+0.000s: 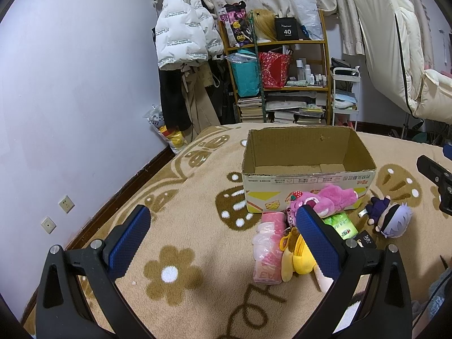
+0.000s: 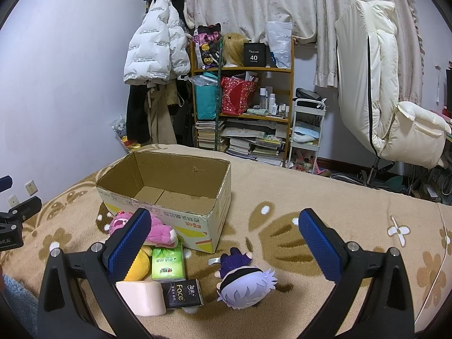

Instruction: Organize soft objects

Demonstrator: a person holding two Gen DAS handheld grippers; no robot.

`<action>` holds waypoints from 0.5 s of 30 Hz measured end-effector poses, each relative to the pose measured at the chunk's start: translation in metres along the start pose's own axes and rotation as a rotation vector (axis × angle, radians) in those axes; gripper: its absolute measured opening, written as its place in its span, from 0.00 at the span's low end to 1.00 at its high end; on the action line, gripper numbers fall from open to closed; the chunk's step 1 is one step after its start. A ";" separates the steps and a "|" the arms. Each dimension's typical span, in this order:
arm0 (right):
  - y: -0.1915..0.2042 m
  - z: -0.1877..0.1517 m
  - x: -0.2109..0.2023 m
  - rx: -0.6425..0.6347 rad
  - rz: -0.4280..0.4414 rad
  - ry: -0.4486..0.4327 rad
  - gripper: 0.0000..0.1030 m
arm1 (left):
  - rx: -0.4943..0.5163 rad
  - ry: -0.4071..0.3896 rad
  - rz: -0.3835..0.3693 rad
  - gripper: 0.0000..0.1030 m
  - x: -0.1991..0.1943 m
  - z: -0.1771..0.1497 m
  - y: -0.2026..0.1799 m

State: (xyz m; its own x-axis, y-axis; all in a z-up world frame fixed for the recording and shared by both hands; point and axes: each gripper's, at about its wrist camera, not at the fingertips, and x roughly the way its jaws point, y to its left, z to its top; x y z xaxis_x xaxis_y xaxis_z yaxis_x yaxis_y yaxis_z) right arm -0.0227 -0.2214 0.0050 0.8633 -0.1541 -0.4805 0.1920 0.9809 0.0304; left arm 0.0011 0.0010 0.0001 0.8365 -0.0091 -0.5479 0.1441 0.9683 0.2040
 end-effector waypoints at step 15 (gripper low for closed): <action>0.000 0.000 0.000 -0.002 0.003 0.004 1.00 | -0.003 -0.002 0.001 0.99 -0.007 0.009 0.005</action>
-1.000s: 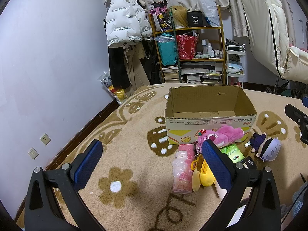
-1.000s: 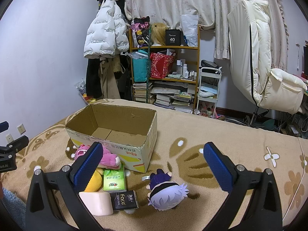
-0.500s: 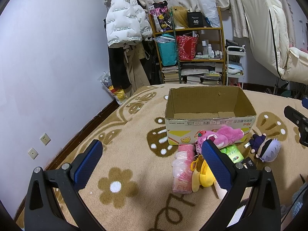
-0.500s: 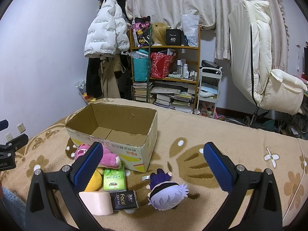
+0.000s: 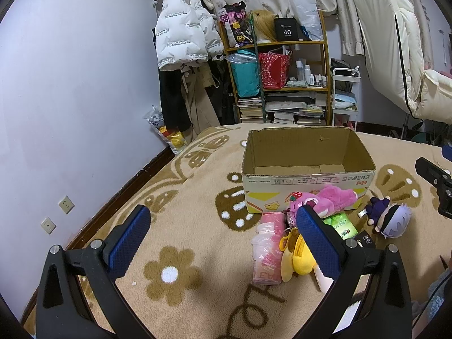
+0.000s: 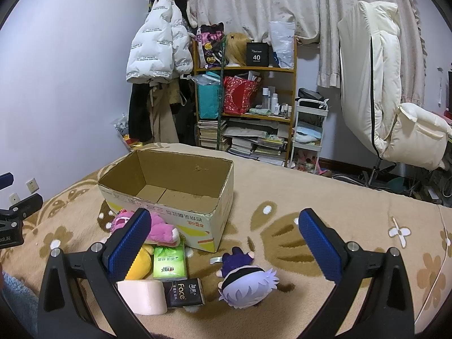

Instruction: Organize soft objects

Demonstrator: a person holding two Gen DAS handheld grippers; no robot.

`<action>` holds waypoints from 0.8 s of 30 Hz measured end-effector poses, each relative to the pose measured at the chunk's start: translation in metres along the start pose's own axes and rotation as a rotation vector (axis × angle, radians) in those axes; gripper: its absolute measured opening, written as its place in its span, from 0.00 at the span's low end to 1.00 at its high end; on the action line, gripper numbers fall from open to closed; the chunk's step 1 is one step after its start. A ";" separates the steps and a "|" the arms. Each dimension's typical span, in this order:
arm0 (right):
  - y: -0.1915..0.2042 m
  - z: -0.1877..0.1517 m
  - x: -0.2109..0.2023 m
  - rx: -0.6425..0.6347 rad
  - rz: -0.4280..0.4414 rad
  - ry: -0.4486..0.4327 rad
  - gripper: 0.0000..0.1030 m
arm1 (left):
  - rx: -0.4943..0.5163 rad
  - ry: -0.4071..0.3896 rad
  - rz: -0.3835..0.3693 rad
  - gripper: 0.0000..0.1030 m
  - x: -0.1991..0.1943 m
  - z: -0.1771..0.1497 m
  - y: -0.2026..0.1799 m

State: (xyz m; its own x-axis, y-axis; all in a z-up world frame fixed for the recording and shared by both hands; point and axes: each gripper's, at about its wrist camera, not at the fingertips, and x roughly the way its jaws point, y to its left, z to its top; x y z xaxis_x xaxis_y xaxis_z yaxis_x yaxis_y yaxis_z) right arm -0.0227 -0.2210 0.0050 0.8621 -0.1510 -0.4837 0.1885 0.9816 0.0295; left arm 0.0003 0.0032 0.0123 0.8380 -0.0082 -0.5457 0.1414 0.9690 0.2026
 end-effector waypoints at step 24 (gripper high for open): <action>0.002 -0.003 0.007 -0.005 -0.029 0.023 1.00 | 0.006 0.029 0.017 0.99 0.010 -0.004 0.000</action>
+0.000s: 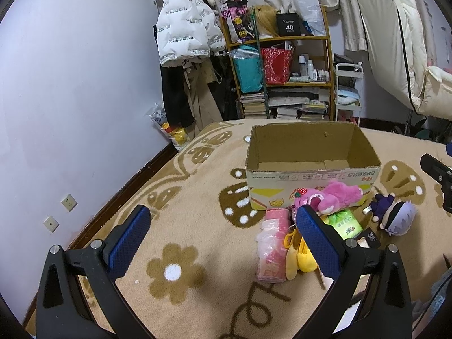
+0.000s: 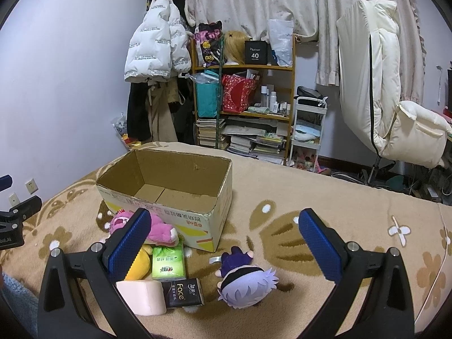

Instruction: Organize soft objects

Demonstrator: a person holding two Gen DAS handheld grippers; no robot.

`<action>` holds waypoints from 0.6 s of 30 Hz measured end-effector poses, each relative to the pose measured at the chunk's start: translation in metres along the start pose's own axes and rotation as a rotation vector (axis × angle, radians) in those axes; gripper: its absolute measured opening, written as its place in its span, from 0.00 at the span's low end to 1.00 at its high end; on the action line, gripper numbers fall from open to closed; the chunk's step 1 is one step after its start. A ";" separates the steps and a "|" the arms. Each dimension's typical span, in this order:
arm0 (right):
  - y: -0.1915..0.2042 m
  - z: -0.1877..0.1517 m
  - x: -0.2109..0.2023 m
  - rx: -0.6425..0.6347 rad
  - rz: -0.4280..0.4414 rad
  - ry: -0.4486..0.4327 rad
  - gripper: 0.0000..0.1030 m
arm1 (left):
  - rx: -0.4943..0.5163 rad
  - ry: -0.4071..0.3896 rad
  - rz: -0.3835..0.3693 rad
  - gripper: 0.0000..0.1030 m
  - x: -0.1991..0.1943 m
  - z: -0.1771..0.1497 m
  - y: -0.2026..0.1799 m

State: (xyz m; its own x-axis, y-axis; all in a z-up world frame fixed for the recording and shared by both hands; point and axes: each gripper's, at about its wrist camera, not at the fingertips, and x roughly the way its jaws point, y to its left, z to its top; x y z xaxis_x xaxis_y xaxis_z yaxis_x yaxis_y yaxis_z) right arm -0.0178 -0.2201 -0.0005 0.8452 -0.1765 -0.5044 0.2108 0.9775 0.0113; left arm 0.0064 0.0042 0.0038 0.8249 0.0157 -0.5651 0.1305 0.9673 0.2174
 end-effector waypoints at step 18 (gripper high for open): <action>-0.019 -0.012 0.064 0.114 0.015 0.239 1.00 | -0.037 0.154 -0.050 0.99 0.060 0.002 -0.005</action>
State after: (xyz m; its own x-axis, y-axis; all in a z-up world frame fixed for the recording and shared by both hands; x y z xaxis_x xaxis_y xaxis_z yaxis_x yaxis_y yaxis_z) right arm 0.0264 -0.2482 -0.0431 0.7117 -0.1162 -0.6929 0.2641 0.9581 0.1106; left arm 0.0565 -0.0002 -0.0292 0.7233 0.0037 -0.6905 0.1459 0.9766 0.1581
